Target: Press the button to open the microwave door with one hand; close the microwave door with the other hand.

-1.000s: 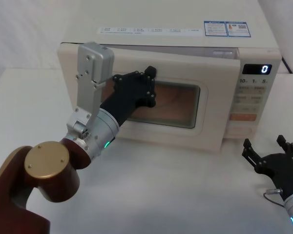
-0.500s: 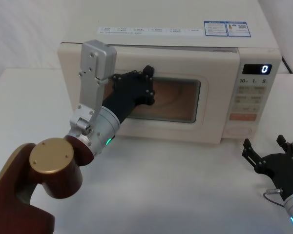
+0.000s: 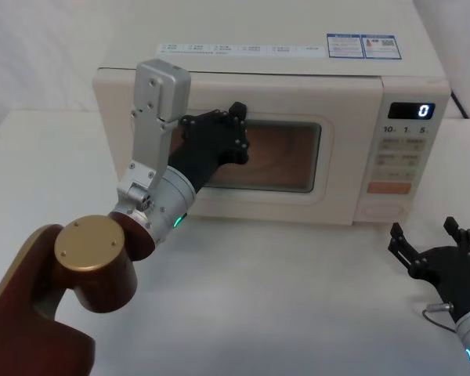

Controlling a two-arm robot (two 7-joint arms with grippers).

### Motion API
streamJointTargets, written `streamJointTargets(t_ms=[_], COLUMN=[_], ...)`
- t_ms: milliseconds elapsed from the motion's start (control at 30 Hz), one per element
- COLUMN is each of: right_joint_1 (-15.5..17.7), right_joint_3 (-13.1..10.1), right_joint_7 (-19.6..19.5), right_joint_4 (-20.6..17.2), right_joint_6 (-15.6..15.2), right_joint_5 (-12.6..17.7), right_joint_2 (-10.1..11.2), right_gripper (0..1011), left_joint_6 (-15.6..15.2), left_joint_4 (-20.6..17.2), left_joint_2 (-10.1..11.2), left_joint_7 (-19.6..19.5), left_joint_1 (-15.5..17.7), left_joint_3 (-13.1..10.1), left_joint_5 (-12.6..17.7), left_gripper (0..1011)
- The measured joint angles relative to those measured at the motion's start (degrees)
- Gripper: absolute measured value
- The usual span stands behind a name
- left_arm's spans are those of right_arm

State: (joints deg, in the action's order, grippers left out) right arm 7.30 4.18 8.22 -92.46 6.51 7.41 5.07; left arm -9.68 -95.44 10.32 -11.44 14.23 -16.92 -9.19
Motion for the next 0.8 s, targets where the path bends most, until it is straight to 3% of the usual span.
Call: streamJointTargets(t_ms=[800], right_joint_1=[0.00], right_joint_3=[0.00], right_joint_7=[0.01], right_joint_4=[0.00], right_joint_6=[0.00], right_joint_5=[0.00], right_joint_2=[0.00], right_gripper=[1002], left_joint_6=[-0.27], left_joint_4=[0.07], left_joint_2=[-0.89], left_joint_7=[-0.43], left_joint_1=[-0.08], left_joint_3=[0.74], left_joint_5=[0.10], left_gripper=[0])
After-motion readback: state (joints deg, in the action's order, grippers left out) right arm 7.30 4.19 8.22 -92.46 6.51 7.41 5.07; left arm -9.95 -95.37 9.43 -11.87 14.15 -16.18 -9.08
